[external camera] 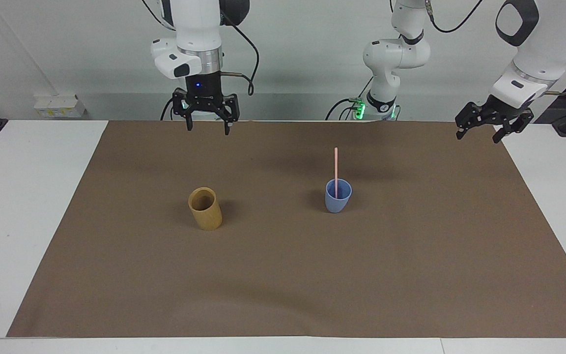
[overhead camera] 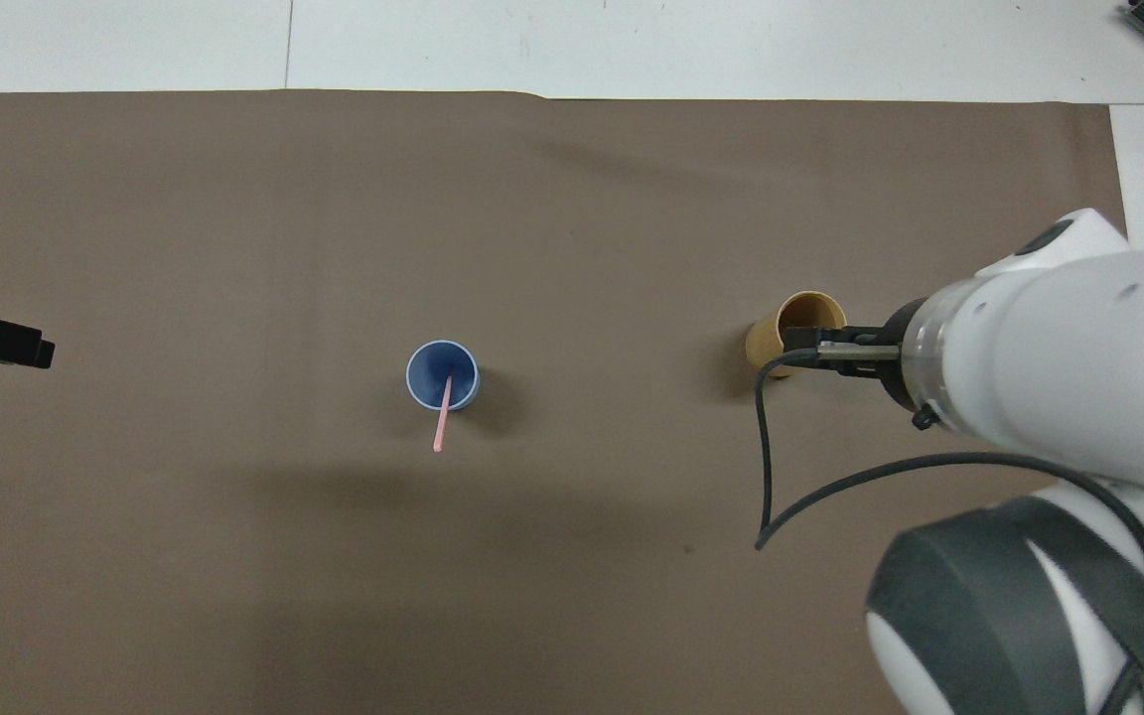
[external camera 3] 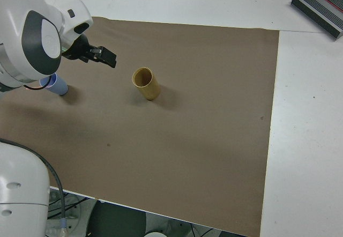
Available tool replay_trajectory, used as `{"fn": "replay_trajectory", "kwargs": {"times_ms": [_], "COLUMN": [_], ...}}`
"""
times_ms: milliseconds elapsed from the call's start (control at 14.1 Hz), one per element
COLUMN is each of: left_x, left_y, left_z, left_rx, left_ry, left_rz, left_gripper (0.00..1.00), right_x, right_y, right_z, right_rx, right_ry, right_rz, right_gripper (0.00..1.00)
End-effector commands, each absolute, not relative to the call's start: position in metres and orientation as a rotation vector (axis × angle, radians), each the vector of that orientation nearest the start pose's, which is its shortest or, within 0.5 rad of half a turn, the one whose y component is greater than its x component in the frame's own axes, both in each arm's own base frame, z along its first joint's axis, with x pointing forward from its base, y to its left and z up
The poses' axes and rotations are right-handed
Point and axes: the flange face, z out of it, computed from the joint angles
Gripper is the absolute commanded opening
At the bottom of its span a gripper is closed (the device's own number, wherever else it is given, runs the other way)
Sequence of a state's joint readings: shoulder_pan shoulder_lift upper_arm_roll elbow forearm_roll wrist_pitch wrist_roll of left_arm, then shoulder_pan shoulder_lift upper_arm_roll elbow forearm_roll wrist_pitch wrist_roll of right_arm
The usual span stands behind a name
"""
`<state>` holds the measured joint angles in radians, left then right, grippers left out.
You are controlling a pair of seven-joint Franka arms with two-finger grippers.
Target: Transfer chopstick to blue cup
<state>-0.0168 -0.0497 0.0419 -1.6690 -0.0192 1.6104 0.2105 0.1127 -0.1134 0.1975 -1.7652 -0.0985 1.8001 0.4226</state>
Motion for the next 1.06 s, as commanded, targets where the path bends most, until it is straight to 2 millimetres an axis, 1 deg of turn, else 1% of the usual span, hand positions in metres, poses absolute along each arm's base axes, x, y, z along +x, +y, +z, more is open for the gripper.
{"fn": "replay_trajectory", "kwargs": {"times_ms": [0, 213, 426, 568, 710, 781, 923, 994], "left_x": [0.538, 0.538, 0.538, 0.538, 0.538, 0.538, 0.538, 0.538], "left_y": [0.014, 0.014, 0.014, 0.014, 0.014, 0.014, 0.014, 0.014], "left_z": [0.614, 0.615, 0.614, 0.614, 0.614, 0.615, 0.614, 0.615], "left_rx": [-3.141, -3.141, -3.141, -3.141, -3.141, -3.141, -3.141, -3.141], "left_ry": [0.299, 0.299, 0.299, 0.299, 0.299, 0.299, 0.299, 0.299], "left_rz": [0.012, 0.01, 0.012, 0.012, 0.012, 0.01, 0.012, 0.01], "left_gripper": [1.0, 1.0, 1.0, 1.0, 1.0, 1.0, 1.0, 1.0], "right_x": [0.519, 0.527, 0.526, 0.528, 0.536, 0.537, 0.535, 0.532], "right_y": [0.125, 0.094, 0.09, 0.086, 0.071, 0.068, 0.065, 0.059], "right_z": [0.623, 0.635, 0.638, 0.64, 0.64, 0.64, 0.638, 0.637], "right_rx": [-3.185, -3.186, -3.191, -3.195, -3.19, -3.188, -3.193, -3.198], "right_ry": [0.099, 0.086, 0.093, 0.106, 0.15, 0.157, 0.165, 0.184], "right_rz": [-0.236, -0.204, -0.18, -0.131, -0.126, -0.131, -0.11, -0.078], "right_gripper": [1.0, 1.0, 1.0, 1.0, 1.0, 1.0, 1.0, 1.0]}}
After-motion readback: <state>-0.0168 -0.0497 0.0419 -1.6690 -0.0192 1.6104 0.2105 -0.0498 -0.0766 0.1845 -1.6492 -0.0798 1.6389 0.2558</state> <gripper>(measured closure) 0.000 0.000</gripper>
